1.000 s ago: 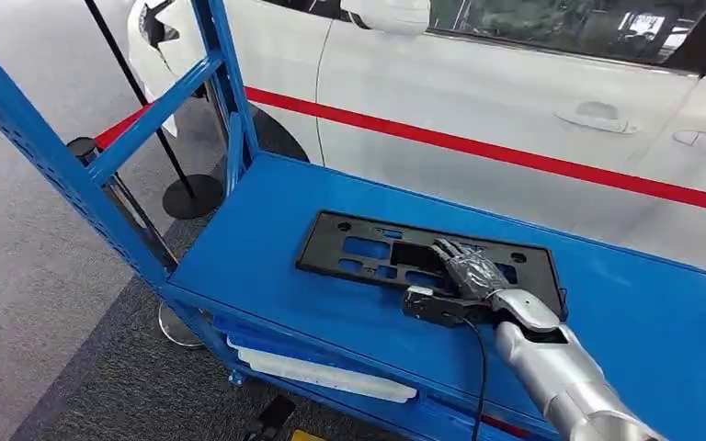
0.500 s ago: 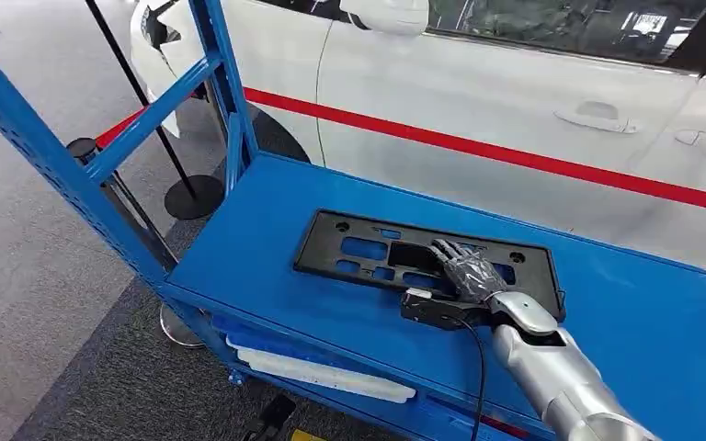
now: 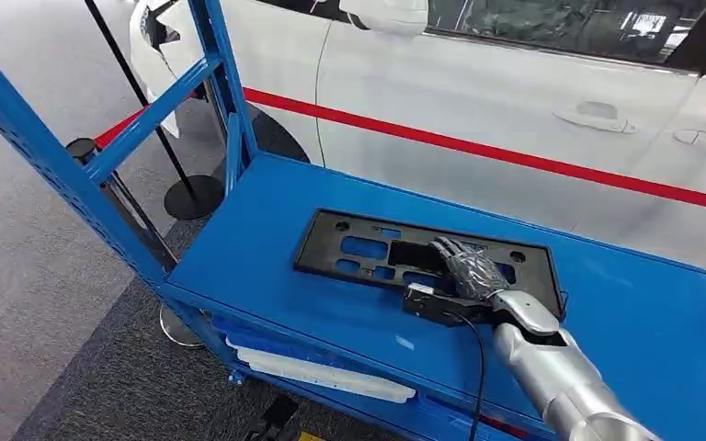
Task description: Take the parts from the cabinet and place them on the table.
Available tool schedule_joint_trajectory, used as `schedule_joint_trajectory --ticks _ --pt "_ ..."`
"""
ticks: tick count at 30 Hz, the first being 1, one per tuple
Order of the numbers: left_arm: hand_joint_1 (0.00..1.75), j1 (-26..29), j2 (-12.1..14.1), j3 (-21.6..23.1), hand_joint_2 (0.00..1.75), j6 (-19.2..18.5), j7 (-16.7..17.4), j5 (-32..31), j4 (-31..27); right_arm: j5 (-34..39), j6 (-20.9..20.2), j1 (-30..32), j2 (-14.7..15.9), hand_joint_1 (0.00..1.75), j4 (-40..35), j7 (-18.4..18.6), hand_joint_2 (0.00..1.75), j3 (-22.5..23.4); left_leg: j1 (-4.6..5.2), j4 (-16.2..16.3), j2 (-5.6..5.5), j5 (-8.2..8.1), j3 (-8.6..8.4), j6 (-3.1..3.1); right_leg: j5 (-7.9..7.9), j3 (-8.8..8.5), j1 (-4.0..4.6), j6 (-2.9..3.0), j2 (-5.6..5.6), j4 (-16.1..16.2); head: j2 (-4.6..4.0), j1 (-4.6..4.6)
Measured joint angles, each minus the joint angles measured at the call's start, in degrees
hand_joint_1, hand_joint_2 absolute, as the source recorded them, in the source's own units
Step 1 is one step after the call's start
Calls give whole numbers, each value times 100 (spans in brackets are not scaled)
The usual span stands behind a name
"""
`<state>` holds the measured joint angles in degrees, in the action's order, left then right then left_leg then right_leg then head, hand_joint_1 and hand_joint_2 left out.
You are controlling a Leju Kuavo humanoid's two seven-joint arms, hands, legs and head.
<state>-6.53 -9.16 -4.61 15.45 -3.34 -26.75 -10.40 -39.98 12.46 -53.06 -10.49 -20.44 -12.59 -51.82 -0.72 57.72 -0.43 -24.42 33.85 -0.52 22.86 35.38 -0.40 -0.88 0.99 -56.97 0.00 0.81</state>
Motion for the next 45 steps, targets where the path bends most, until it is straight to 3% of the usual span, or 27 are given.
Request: schedule_joint_trajectory --ticks 13,14,19,20,21,45 --pt "0 0 0 -2 175 -4 42 2 0 -50 -2 -5 2 0 -2 55 175 61 0 -1 0 -1 -11 2 3 -9 2 3 0 -1 0 0" --pt "0 1 0 -2 0 -2 42 2 0 -55 -4 -7 2 0 -2 55 175 61 0 -1 0 -1 -11 2 3 -9 2 3 0 -1 0 0" --pt "0 4 0 -2 0 2 42 0 0 -59 -4 -10 2 0 -4 55 175 68 0 -1 0 -1 -13 2 3 -10 1 3 0 -2 0 0" --pt "0 4 0 -2 0 2 42 0 0 -59 -4 -10 2 28 -4 55 175 70 0 -1 0 -1 -13 2 3 -10 1 3 0 -2 0 0" --pt "0 4 0 -2 0 2 42 0 0 -59 -4 -10 2 175 -4 55 175 72 0 -1 0 -1 -13 2 3 -11 1 3 0 -1 0 0" --pt "0 4 -2 -2 0 35 66 4 0 -105 46 -63 17 175 -11 22 175 79 0 -1 -2 -2 -14 2 6 -14 1 2 -1 -2 0 0"
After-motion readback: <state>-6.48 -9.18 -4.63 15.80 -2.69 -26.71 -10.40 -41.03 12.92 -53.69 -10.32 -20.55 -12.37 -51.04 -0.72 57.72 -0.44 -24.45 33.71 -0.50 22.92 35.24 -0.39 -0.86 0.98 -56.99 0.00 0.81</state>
